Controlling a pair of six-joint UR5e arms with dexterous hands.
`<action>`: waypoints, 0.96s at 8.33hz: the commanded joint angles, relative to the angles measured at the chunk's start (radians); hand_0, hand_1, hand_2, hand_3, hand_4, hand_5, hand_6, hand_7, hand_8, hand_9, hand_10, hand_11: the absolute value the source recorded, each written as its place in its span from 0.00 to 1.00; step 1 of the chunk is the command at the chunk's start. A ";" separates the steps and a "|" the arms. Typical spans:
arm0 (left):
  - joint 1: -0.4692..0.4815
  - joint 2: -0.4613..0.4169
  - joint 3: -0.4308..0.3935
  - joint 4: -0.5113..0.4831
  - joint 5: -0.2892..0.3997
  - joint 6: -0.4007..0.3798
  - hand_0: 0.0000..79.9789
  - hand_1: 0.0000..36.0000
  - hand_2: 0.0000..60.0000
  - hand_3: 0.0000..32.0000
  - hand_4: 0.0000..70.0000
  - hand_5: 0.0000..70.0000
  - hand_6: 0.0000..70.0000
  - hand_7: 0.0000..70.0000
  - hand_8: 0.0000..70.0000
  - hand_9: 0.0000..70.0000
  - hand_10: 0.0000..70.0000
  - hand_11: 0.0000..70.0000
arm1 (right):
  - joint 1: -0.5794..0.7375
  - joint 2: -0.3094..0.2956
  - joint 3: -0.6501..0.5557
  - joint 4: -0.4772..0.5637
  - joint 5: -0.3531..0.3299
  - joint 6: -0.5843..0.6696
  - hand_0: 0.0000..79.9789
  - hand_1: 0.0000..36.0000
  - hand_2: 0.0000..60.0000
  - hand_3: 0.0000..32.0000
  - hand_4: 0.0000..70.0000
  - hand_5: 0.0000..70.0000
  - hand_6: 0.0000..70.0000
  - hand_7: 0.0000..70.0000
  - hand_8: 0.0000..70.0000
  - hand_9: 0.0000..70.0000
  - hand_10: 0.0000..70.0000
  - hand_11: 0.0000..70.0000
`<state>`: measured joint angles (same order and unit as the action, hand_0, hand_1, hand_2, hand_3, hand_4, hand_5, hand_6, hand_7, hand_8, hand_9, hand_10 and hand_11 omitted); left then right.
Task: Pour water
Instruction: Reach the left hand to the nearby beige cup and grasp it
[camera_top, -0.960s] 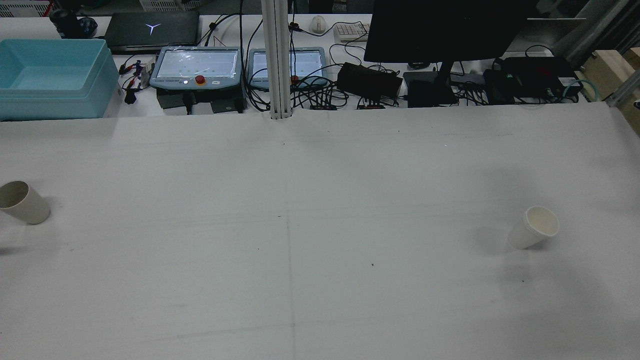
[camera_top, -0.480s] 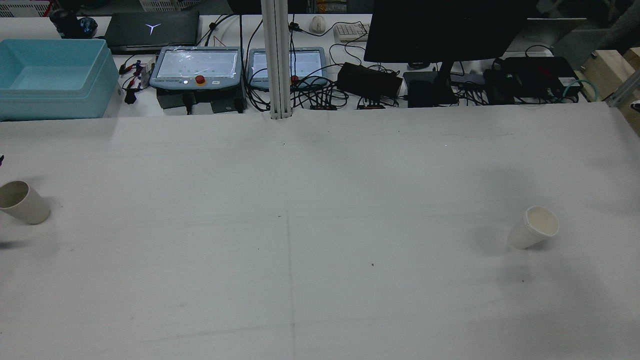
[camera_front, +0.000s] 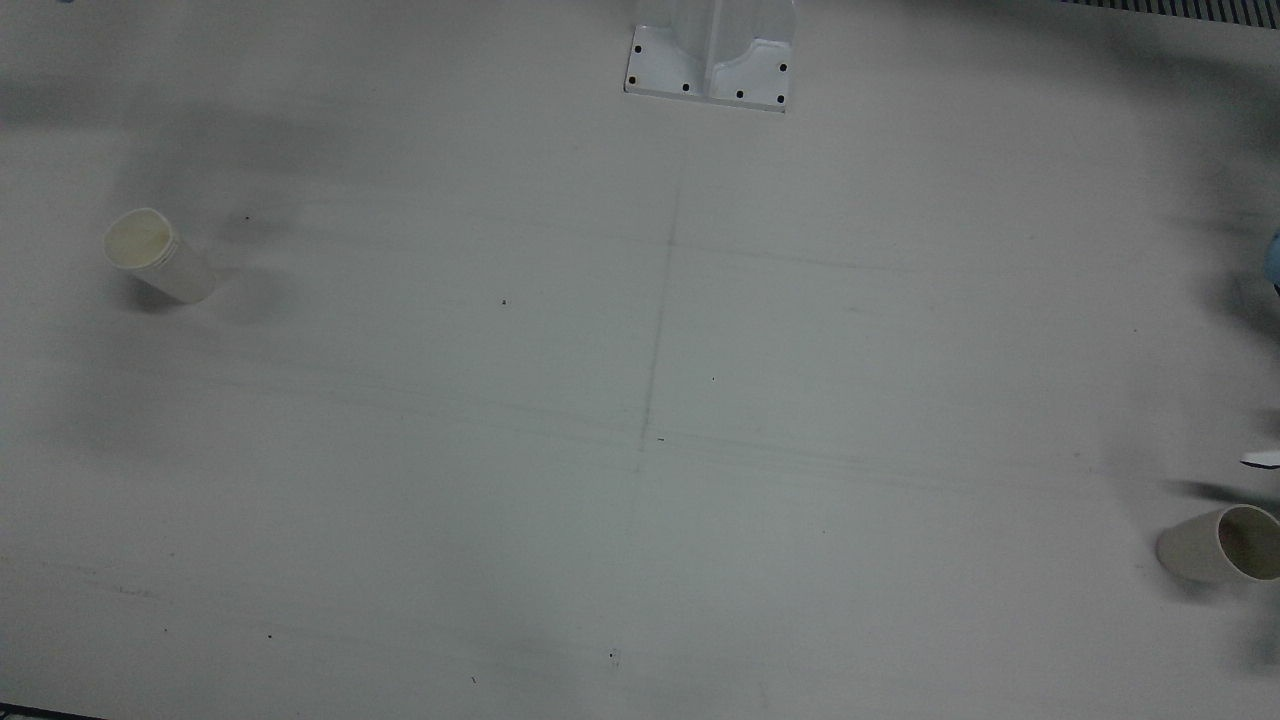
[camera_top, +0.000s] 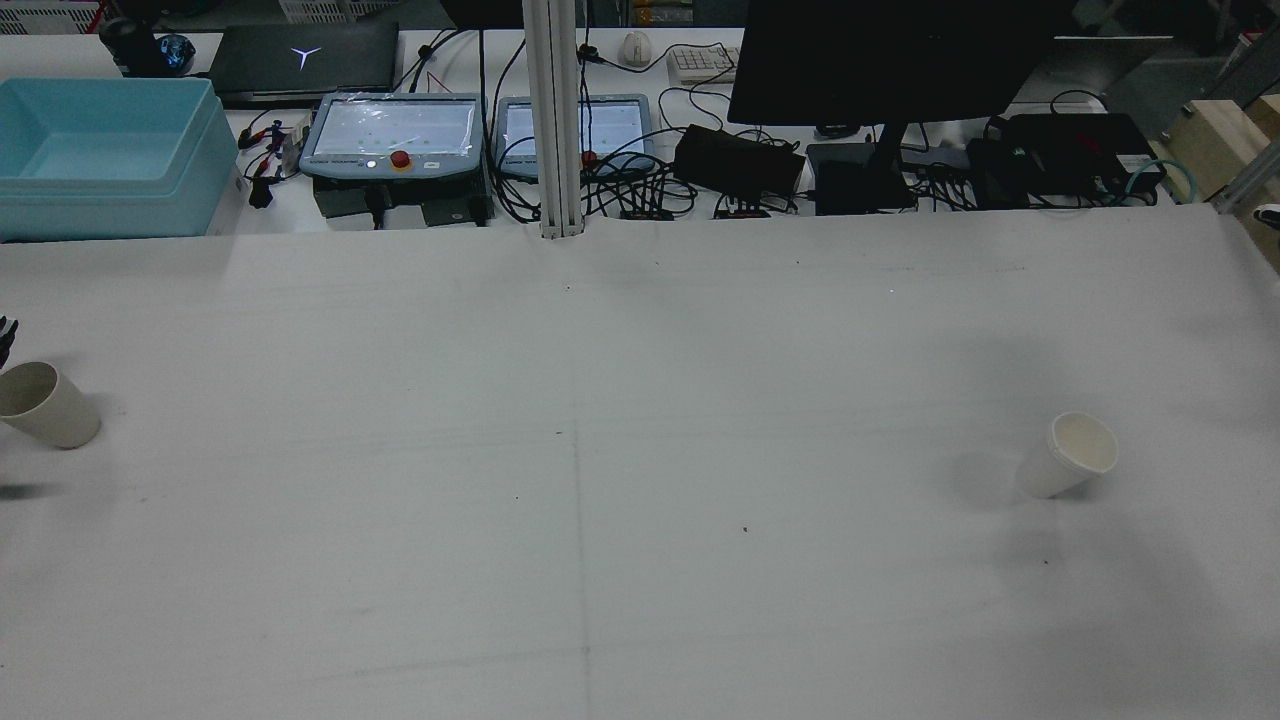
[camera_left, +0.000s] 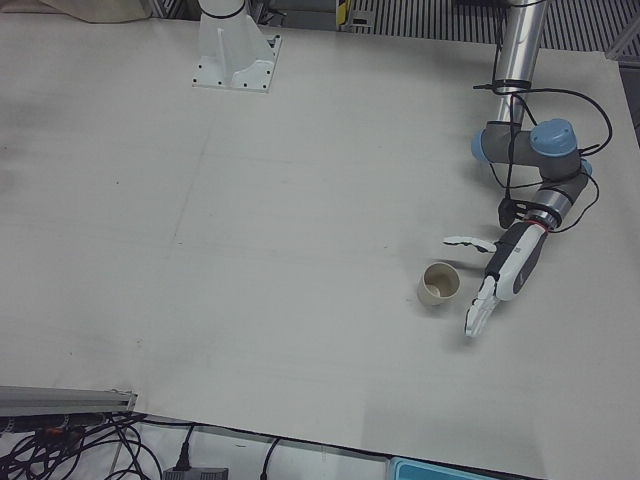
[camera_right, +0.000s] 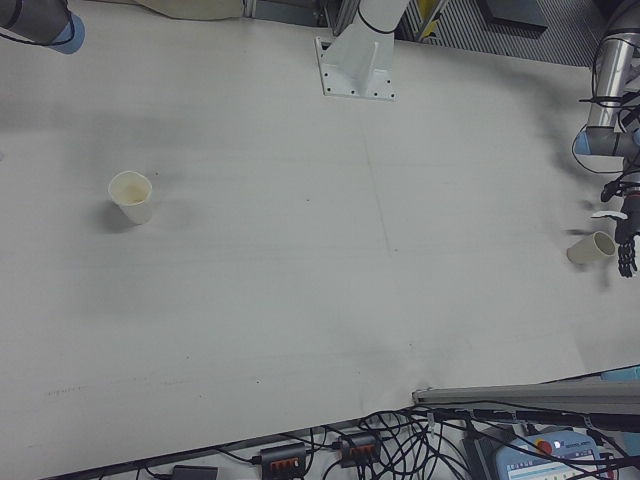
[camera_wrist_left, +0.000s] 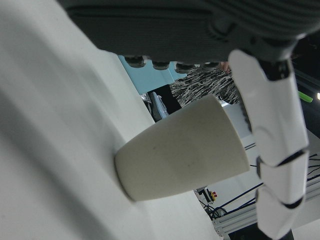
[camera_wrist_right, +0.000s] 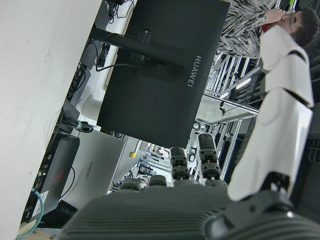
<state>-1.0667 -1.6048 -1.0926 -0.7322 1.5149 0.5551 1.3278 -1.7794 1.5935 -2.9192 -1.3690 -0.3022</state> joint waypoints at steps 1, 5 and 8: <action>0.079 -0.024 0.007 0.010 -0.061 0.000 0.59 0.50 0.28 0.00 0.00 0.00 0.00 0.00 0.00 0.00 0.00 0.00 | -0.002 0.000 0.000 0.000 0.001 0.000 0.61 0.51 0.30 0.00 0.10 0.36 0.12 0.23 0.01 0.02 0.00 0.00; 0.079 -0.101 0.048 0.040 -0.062 0.000 0.59 0.51 0.32 0.00 0.00 0.00 0.00 0.01 0.00 0.00 0.00 0.00 | -0.002 0.000 -0.001 0.000 0.002 -0.002 0.61 0.50 0.30 0.00 0.10 0.35 0.12 0.22 0.01 0.02 0.00 0.00; 0.079 -0.101 0.039 0.060 -0.099 -0.009 0.68 0.70 0.41 0.00 0.19 1.00 0.00 0.02 0.00 0.00 0.00 0.01 | -0.002 0.000 -0.003 0.000 0.005 0.000 0.61 0.50 0.29 0.00 0.09 0.35 0.12 0.22 0.01 0.02 0.00 0.01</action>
<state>-0.9880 -1.7038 -1.0467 -0.6906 1.4431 0.5526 1.3254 -1.7794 1.5917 -2.9192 -1.3653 -0.3037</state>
